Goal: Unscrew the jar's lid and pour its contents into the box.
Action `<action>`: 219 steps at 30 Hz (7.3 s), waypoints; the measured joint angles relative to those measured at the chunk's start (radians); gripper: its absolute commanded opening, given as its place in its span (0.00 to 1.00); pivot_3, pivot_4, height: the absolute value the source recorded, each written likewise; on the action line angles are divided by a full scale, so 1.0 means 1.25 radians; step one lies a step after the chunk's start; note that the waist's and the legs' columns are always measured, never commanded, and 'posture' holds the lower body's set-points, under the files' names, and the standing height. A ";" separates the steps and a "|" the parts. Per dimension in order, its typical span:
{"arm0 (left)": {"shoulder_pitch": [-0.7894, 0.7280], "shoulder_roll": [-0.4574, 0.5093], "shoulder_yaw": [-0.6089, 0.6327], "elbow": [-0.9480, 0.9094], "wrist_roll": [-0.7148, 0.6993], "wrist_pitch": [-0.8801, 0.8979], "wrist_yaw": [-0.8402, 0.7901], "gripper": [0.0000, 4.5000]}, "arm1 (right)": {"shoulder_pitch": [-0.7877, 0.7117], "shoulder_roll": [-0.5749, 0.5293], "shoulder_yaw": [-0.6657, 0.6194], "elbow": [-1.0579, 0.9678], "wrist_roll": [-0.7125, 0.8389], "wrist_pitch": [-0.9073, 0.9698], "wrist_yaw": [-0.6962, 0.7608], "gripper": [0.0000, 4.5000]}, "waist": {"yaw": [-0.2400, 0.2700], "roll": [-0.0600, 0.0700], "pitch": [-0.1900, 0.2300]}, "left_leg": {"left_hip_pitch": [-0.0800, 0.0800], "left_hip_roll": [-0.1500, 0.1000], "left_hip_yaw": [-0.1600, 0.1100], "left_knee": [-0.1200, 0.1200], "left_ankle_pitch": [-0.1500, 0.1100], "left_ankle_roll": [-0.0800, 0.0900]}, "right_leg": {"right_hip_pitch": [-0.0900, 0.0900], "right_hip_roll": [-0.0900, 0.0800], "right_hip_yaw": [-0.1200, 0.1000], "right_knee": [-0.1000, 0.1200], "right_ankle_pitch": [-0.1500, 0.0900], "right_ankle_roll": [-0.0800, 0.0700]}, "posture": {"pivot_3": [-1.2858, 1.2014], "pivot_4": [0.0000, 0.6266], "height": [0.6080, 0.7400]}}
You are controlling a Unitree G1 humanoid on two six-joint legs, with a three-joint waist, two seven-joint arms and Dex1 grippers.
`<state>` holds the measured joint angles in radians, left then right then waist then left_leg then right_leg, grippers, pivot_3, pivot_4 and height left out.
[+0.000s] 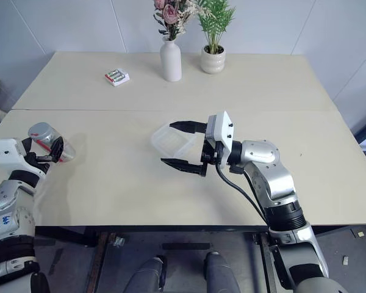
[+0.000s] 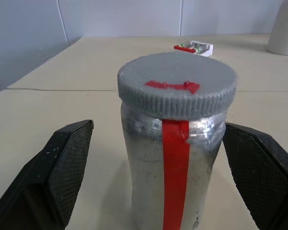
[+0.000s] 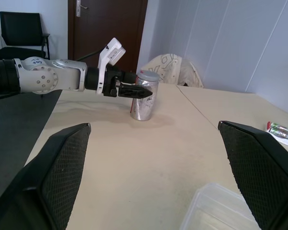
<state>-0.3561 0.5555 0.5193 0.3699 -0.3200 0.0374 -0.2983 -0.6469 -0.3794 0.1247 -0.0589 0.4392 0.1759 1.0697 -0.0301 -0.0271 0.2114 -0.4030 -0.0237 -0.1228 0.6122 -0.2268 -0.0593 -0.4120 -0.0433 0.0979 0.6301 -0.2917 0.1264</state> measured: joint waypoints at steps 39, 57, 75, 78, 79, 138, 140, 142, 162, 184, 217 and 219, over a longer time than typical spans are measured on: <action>-0.055 0.004 -0.271 -0.299 -0.147 0.206 -0.350 0.52 | -0.069 0.052 0.044 -0.164 0.023 0.339 -0.271 1.00 | -0.003 0.000 0.000 | -0.001 0.001 0.000 0.000 0.001 -0.001 | -0.002 0.001 0.000 0.002 -0.001 -0.002 | 0.52 0.24 1.00; -0.172 -0.032 -0.375 -0.219 -0.116 0.212 -0.506 0.52 | -0.090 0.148 0.084 -0.165 -0.070 0.458 -0.476 1.00 | -0.003 0.000 0.000 | -0.001 0.001 0.000 -0.001 0.001 -0.001 | -0.002 0.001 0.000 0.002 -0.001 -0.002 | 0.52 0.24 1.00; -0.174 -0.046 -0.384 -0.189 -0.088 0.191 -0.514 0.52 | -0.089 0.175 0.082 -0.166 -0.061 0.473 -0.485 0.50 | -0.004 0.000 0.000 | -0.001 0.001 0.000 -0.001 0.001 -0.001 | -0.002 0.001 0.000 0.002 -0.001 -0.002 | 0.52 0.24 1.00; -0.174 -0.047 -0.384 -0.189 -0.088 0.191 -0.515 0.52 | -0.089 0.175 0.082 -0.166 -0.057 0.476 -0.483 0.50 | -0.004 0.000 0.000 | -0.001 0.001 0.000 -0.001 0.001 -0.001 | -0.002 0.001 0.000 0.002 -0.001 -0.002 | 0.52 0.24 1.00; -0.174 -0.047 -0.384 -0.189 -0.087 0.190 -0.515 0.52 | -0.089 0.175 0.080 -0.166 -0.054 0.477 -0.483 0.50 | -0.004 0.000 0.000 | -0.001 0.001 0.000 -0.001 0.001 -0.001 | -0.002 0.001 0.000 0.002 -0.001 -0.002 | 0.52 0.24 1.00; -0.174 -0.055 -0.384 -0.192 -0.087 0.179 -0.539 0.52 | -0.130 0.181 0.075 -0.100 -0.044 0.519 -0.445 0.63 | -0.007 0.000 0.000 | -0.001 0.001 0.000 -0.002 0.001 -0.001 | -0.003 0.001 0.000 0.001 -0.001 -0.002 | 0.52 0.24 1.00; -0.175 -0.055 -0.382 -0.192 -0.087 0.179 -0.541 0.52 | -0.130 0.181 0.075 -0.100 -0.045 0.517 -0.443 0.58 | -0.008 0.000 0.000 | -0.001 0.001 0.000 -0.002 0.001 -0.001 | -0.003 0.001 0.000 0.001 -0.001 -0.002 | 0.52 0.24 1.00; -0.175 -0.055 -0.382 -0.192 -0.088 0.178 -0.541 0.52 | -0.130 0.181 0.074 -0.100 -0.045 0.516 -0.442 0.58 | -0.008 0.000 0.000 | -0.001 0.001 0.000 -0.002 0.001 -0.001 | -0.003 0.001 0.000 0.001 -0.001 -0.002 | 0.52 0.24 1.00; -0.211 -0.052 -0.419 -0.202 -0.118 0.169 -0.708 0.52 | -0.218 0.017 0.070 0.037 0.007 0.401 0.032 0.58 | -0.020 0.001 0.001 | -0.001 0.001 0.000 -0.002 0.001 -0.001 | -0.002 0.002 0.000 -0.001 0.000 -0.001 | 0.52 0.24 1.00; -0.243 -0.062 -0.475 -0.197 -0.123 0.154 -0.826 0.52 | -0.289 -0.029 0.104 0.171 -0.006 0.316 0.341 0.58 | -0.020 0.002 0.001 | -0.002 0.001 0.000 -0.002 0.000 -0.001 | -0.002 0.001 0.000 0.000 0.000 -0.001 | 0.52 0.24 1.00; -0.185 -0.005 -0.391 -0.319 -0.172 0.236 -0.749 0.52 | -0.222 0.032 0.022 0.143 0.046 0.254 0.249 0.81 | -0.020 0.002 0.001 | -0.001 0.001 0.000 -0.001 0.000 -0.002 | -0.002 0.001 0.000 0.001 0.000 -0.001 | 0.52 0.24 1.00; -0.178 -0.004 -0.386 -0.320 -0.177 0.240 -0.745 0.52 | -0.222 0.034 0.022 0.149 0.046 0.246 0.248 0.81 | -0.020 0.002 0.001 | -0.001 0.001 0.000 -0.001 0.000 -0.002 | -0.002 0.001 0.000 0.001 0.000 -0.001 | 0.52 0.24 1.00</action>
<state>-0.5783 0.5504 0.0362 -0.0295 -0.5417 0.3374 -1.2301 -0.9244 -0.3363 0.1519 0.1274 0.4973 0.4831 1.3797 -0.0550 -0.0249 0.2126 -0.4048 -0.0225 -0.1233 0.6115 -0.2262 -0.0612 -0.4147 -0.0418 0.0979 0.6318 -0.2922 0.1247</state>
